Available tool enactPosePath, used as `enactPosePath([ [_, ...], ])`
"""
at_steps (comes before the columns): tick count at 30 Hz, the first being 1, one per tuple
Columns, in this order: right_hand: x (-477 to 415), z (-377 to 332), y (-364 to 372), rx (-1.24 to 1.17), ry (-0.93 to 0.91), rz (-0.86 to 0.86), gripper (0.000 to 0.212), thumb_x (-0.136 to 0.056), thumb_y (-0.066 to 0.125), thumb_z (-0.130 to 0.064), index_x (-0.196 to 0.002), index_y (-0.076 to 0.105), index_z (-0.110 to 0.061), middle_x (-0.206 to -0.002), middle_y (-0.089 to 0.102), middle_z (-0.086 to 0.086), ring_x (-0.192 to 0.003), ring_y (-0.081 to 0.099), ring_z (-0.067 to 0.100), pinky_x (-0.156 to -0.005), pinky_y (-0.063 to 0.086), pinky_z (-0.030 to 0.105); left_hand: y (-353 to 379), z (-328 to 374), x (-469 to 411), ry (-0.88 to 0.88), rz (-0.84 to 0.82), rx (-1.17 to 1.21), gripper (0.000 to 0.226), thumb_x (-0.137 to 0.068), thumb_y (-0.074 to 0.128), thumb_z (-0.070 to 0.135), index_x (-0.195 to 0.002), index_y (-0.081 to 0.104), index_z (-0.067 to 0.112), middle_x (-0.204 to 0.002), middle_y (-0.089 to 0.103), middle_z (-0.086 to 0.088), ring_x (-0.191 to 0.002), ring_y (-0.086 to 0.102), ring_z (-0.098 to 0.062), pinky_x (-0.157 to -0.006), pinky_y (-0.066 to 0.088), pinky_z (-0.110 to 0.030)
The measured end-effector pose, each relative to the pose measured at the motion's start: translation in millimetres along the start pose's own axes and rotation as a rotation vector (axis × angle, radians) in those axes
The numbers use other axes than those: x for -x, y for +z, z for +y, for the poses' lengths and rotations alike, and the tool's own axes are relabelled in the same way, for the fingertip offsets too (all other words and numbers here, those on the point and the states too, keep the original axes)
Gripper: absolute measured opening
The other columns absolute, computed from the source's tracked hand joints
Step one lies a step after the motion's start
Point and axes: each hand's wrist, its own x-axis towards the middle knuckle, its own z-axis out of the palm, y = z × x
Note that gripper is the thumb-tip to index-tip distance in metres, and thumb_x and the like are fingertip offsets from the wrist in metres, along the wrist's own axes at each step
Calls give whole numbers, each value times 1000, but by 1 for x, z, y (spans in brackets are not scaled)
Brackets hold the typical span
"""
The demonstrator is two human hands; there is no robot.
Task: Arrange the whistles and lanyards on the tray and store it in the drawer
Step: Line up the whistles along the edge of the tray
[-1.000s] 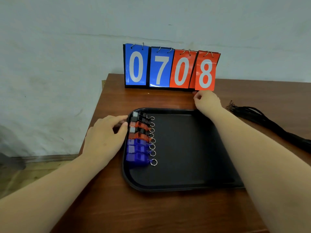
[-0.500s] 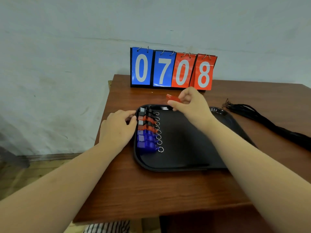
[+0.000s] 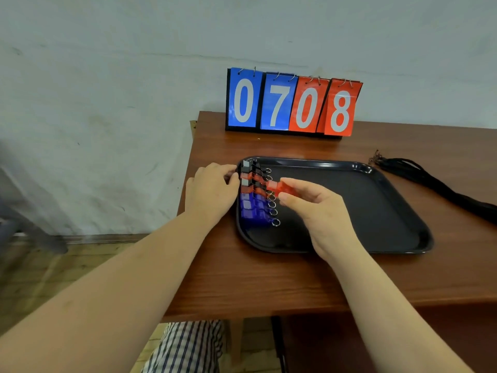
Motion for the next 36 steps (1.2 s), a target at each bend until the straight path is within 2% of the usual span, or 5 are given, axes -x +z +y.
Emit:
enactPosePath([
  [8,8,1,-2,73,-143,-163,26,-81,78,-18,-107,74,-22,-92,74,0,-86,71,17,-84,58,38,2,0,-1,-11,7,-11,36,-100,46,40,-133,59,35,-126,64,4,-117,56,-18,-101,45,-45],
  [14,13,-4,1,495,-274,-320,25,-77,81,-34,-101,75,-33,-84,66,-15,-73,55,-5,-65,44,11,0,1,-1,-17,22,-18,35,-99,45,40,-130,61,37,-122,65,6,-115,56,-18,-100,44,-44],
  [20,15,-5,1,750,-360,-385,26,-79,77,-42,-103,71,-38,-100,61,-22,-102,49,-5,-79,38,10,2,1,-1,-18,22,-19,36,-99,45,40,-131,61,37,-123,64,5,-116,55,-18,-100,43,-43],
  [25,20,5,-5,770,-382,-317,28,-79,76,-44,-105,72,-35,-94,61,-20,-99,51,0,-86,44,20,1,2,-1,-25,19,-23,36,-100,46,40,-133,60,36,-125,63,5,-117,54,-17,-99,41,-40],
  [36,18,14,-2,754,-395,-230,26,-75,80,-41,-98,68,-36,-89,60,-22,-94,51,0,-79,42,16,3,0,-2,-20,23,-4,36,-99,46,40,-132,61,36,-122,65,6,-116,56,-16,-99,45,-43],
])
